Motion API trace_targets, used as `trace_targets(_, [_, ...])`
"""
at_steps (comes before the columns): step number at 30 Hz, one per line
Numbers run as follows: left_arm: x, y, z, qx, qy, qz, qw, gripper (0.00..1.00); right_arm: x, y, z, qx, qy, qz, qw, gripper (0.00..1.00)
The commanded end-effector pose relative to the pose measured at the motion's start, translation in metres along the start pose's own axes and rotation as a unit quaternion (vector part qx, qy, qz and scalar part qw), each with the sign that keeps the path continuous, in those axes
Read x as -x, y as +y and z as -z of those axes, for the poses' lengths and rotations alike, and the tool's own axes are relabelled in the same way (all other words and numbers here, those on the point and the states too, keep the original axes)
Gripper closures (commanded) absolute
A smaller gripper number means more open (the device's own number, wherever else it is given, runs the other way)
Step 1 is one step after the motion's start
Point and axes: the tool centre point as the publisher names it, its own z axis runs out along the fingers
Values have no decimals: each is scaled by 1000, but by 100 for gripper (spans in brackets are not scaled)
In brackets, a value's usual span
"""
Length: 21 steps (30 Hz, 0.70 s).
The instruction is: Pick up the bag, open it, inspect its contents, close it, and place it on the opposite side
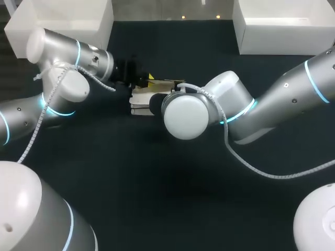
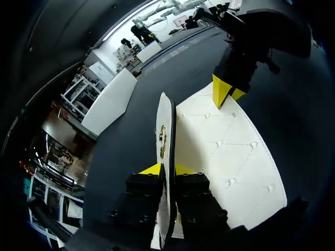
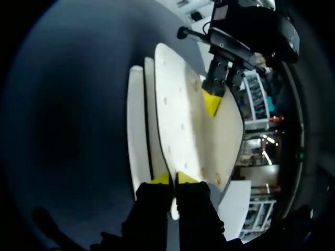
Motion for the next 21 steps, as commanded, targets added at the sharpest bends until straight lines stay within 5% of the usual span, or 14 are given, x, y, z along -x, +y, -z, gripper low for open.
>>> trace_targets(1, [2,-2,3,0,-13,0,1000,56,1,1,-3,-1,-2,0,1000,100])
trace_targets(14, [26,6,3,-11,-9,14,1000,78,1,1,-3,-1,-2,0,1000,100])
trace_targets(18, [24,3,6,-17,-12,6,1000,100,1,1,-3,-1,-2,0,1000,100])
trace_targets(21, [16,2,6,-14,-17,-9,1000,100,1,1,-3,-1,-2,0,1000,100])
